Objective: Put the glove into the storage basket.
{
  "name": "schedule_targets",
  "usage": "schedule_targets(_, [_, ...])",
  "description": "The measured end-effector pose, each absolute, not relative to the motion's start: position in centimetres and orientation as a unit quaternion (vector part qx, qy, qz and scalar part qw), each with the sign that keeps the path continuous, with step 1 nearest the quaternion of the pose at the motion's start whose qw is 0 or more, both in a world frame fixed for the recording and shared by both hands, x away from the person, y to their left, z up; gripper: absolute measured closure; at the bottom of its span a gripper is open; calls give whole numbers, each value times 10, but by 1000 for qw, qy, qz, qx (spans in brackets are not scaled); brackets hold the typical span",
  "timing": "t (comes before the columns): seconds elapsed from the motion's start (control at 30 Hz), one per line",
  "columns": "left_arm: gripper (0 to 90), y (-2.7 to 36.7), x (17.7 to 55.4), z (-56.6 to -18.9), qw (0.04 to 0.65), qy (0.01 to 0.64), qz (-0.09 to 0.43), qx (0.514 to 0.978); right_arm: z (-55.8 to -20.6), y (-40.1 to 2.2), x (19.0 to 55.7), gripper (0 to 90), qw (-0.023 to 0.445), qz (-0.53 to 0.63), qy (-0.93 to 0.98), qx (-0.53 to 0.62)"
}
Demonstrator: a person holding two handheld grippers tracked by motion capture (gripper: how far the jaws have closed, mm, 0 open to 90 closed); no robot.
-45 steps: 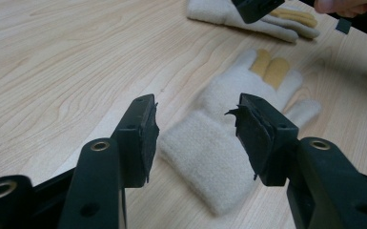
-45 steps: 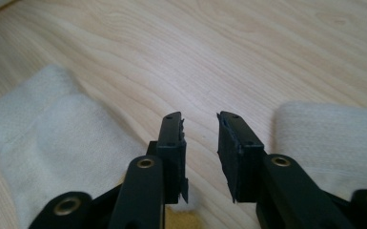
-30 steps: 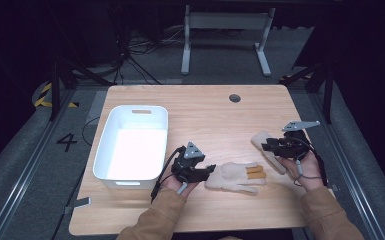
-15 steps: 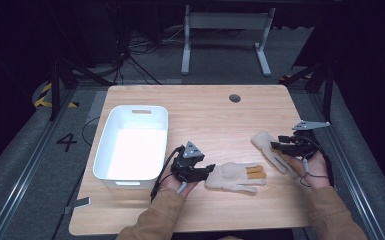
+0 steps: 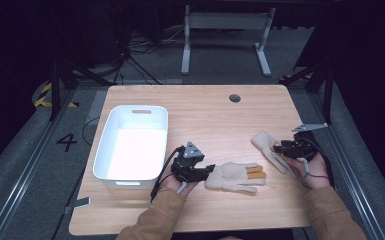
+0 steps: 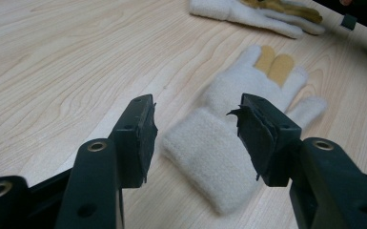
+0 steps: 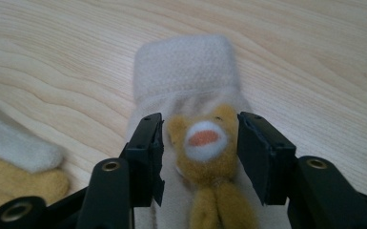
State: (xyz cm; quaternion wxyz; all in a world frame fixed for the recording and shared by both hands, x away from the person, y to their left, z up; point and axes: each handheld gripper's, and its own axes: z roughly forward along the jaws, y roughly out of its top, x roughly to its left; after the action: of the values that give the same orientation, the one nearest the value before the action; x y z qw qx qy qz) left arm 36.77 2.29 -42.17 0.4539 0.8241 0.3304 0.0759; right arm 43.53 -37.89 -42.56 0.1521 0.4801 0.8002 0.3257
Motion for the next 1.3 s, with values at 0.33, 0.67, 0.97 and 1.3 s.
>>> schedule_targets(0.33, [478, 22, 368, -423, 449, 330, 74, 827, -438, -377, 440, 588, 151, 296, 811, 482])
schedule_targets(0.67, [478, 22, 367, -423, 449, 329, 77, 827, -433, -375, 438, 712, 162, 289, 814, 477])
schedule_targets(0.97, [478, 24, 368, -422, 447, 331, 78, 828, -410, -374, 430, 716, 192, 307, 809, 462])
schedule_targets(1.3, [478, 25, 369, -422, 447, 337, 81, 825, -389, -365, 420, 715, 217, 321, 811, 438])
